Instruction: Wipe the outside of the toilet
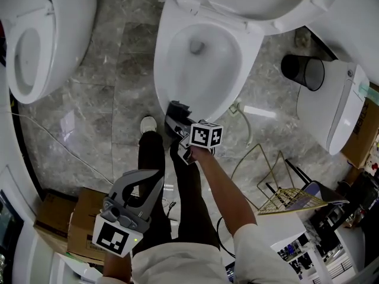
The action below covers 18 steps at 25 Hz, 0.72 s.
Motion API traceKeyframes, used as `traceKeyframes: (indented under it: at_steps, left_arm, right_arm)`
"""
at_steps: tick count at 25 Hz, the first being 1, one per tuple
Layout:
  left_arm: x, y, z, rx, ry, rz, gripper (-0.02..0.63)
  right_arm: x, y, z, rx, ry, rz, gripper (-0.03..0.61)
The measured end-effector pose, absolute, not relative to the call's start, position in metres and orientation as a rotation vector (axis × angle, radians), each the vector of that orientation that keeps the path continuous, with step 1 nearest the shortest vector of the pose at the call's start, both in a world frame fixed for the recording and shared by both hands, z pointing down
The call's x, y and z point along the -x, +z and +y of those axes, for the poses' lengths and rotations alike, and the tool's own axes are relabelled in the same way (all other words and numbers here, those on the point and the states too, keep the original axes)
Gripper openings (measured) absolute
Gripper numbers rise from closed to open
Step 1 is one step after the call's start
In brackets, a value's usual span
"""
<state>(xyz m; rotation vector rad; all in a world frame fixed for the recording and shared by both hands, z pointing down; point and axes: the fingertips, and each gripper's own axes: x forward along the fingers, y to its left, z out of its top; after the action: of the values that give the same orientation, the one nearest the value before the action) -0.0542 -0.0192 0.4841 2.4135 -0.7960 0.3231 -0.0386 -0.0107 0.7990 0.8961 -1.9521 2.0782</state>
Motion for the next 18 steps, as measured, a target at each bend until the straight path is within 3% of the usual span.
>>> traceKeyframes:
  at_steps: [18]
  left_arm:
    - [0.098,0.495,-0.034,-2.380,0.323,-0.835,-0.002]
  right_arm:
    - [0.082,0.797,-0.121,-1.200,2.175,-1.995,0.052]
